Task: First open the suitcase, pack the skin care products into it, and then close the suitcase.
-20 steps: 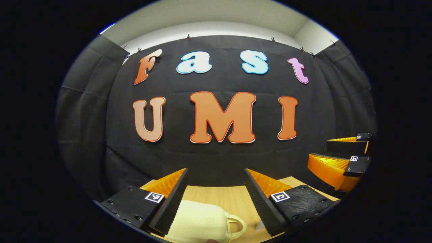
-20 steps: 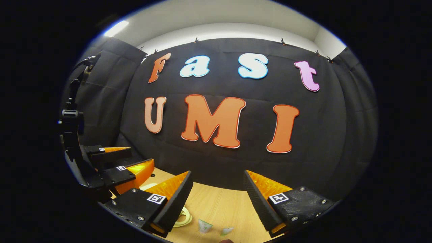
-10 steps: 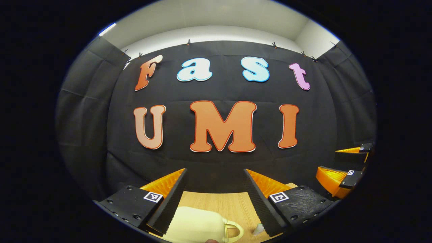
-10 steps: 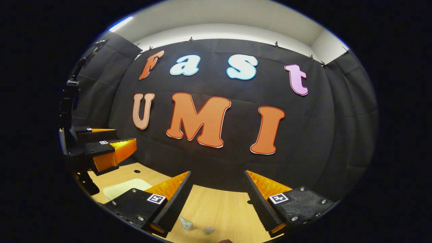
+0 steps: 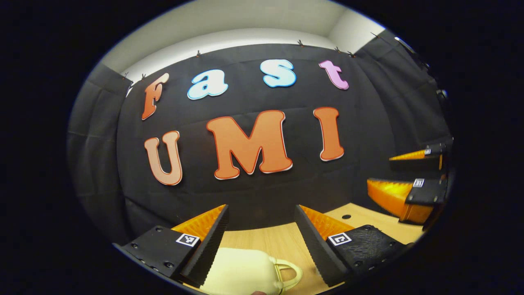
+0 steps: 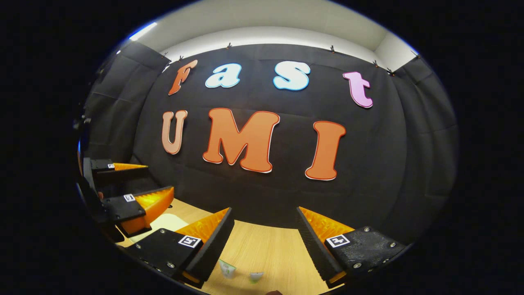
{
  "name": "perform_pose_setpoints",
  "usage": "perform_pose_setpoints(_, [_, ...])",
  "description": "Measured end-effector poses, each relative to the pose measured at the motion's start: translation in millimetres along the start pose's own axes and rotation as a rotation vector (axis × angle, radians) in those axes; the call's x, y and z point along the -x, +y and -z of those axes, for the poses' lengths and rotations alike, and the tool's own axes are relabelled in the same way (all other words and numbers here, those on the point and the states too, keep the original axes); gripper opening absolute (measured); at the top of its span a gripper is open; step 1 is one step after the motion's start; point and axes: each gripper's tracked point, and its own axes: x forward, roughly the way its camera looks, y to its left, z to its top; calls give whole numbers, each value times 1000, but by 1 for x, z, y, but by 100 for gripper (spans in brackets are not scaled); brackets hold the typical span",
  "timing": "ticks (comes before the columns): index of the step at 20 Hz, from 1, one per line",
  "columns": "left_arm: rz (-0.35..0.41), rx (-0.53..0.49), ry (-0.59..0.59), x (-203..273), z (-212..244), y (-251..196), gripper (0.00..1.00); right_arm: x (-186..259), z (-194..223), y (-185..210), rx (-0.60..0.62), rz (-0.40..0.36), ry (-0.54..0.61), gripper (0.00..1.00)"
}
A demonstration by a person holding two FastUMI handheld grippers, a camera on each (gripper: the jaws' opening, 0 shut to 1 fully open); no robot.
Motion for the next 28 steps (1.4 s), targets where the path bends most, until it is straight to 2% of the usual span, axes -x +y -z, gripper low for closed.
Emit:
perform_pose_setpoints(4, [28, -97, 104, -3, 53, -13, 100, 0, 10, -26, 19, 33, 13, 95])
perform_pose_setpoints(7, [67, -171, 179, -5, 87, -24, 98, 2, 21, -34, 10, 33, 29, 95])
perform_pose_setpoints(13, [166, -377, 327, -8, 167, -63, 97, 9, 38, -51, 27, 44, 57, 96])
perform_pose_setpoints(17, [238, -537, 365, 2, 208, -89, 95, 14, 54, -65, 8, 61, 90, 95])
perform_pose_setpoints(21, [255, -670, 446, 0, 246, -92, 93, 14, 65, -80, -5, 86, 109, 95])
perform_pose_setpoints(22, [259, -708, 458, -2, 254, -91, 91, 14, 67, -83, -11, 92, 114, 96])
perform_pose_setpoints(23, [244, -750, 450, -4, 255, -89, 83, 14, 70, -85, -18, 95, 119, 95])
perform_pose_setpoints(25, [230, -828, 454, -3, 264, -85, 83, 12, 74, -88, -28, 101, 127, 95])
perform_pose_setpoints(27, [237, -879, 469, -7, 277, -87, 74, 12, 78, -90, -29, 105, 133, 95])
perform_pose_setpoints(28, [234, -914, 469, -10, 280, -85, 74, 12, 79, -89, -29, 104, 137, 95])
